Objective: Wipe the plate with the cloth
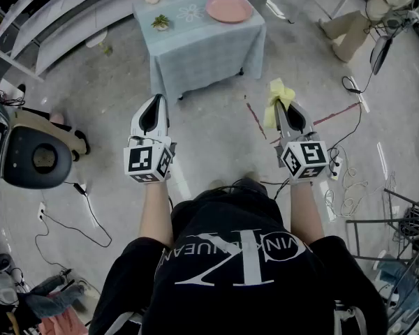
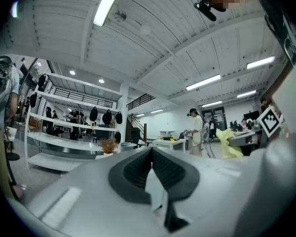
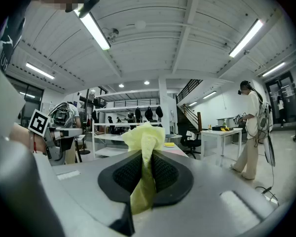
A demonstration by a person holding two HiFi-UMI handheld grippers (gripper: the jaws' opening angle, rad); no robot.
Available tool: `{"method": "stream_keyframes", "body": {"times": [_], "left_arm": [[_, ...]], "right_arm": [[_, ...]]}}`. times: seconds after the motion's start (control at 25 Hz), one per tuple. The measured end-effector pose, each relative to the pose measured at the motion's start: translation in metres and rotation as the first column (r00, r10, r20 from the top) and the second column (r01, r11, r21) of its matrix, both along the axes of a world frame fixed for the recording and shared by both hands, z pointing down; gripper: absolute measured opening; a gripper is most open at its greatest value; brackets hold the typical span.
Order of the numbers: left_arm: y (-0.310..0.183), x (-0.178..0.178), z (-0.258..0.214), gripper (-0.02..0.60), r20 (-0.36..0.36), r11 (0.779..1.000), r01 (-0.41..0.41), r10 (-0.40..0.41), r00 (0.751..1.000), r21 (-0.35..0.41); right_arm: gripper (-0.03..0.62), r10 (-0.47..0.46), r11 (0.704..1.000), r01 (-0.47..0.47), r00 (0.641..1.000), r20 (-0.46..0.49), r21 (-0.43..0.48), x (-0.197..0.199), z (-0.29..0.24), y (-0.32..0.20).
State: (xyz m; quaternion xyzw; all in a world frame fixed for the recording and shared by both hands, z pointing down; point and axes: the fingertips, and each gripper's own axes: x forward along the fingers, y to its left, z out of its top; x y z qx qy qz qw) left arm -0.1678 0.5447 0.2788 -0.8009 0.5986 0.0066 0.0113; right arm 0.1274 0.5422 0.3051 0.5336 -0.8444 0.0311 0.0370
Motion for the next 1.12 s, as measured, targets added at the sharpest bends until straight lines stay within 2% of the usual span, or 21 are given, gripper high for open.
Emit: {"method": "stream_keyframes", "body": {"times": [0.6,1.12], "left_arm": [[-0.021,-0.021,0.007,0.0,-0.05,1.0,0.002,-0.003,0.999,-0.023],[-0.047,-0.007,-0.001,0.0,-0.046,0.999,-0.014,0.012,0.999,-0.033]], "right_arm": [[0.04,0.005,1.0,-0.006,1.0,-0.017,-0.03,-0.016,0.006,-0.019],[0.041,0.04,0.998,-0.04,0.999,-0.008,-0.047,0.001,0.0,-0.038]]}}
